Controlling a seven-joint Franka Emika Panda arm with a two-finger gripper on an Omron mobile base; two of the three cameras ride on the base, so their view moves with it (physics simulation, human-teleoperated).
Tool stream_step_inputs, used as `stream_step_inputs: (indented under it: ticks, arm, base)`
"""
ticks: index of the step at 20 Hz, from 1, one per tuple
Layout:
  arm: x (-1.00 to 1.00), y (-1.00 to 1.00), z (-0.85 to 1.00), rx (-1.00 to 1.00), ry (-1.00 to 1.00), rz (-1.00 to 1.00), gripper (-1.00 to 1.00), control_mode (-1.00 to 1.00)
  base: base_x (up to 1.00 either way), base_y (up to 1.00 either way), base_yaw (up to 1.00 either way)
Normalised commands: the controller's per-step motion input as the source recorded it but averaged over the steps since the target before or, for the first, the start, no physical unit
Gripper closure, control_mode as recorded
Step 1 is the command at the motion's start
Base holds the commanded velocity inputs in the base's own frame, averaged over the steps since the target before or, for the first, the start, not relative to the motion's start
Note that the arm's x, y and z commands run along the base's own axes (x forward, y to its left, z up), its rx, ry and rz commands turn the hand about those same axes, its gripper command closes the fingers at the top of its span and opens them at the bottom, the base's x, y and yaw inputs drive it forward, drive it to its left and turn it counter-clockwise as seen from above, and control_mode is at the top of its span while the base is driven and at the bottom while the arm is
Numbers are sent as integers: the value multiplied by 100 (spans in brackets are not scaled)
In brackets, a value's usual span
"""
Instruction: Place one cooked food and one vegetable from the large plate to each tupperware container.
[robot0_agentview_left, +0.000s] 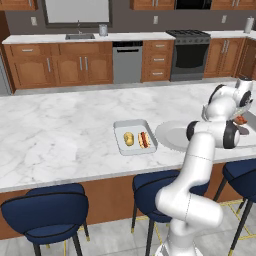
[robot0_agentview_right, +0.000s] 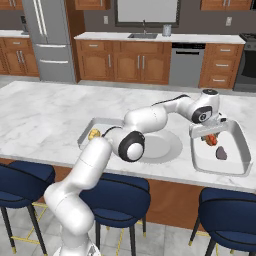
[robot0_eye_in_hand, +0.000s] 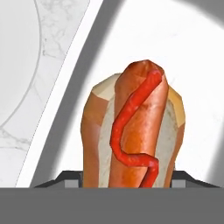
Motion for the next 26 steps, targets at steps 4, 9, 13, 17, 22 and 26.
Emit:
stream_step_inputs:
  ticks: [4,9,13,17,22,26]
  arm:
    - [0,0,-16,2,6,0,100,-100]
    - [0,0,-15,3,4,0,-100,-100]
    - [0,-4,0,0,0,0,-100,-100]
    - [0,0,0,0,0,0,-100,-100]
    - [-11,0,0,0,0,-1,-100,-100]
    - [-87,12,10,1,0,-12,-100,-100]
  base:
    - [0,0,0]
    - [0,0,0]
    - [0,0,0]
    - [0,0,0]
    - [0,0,0]
    - [0,0,0]
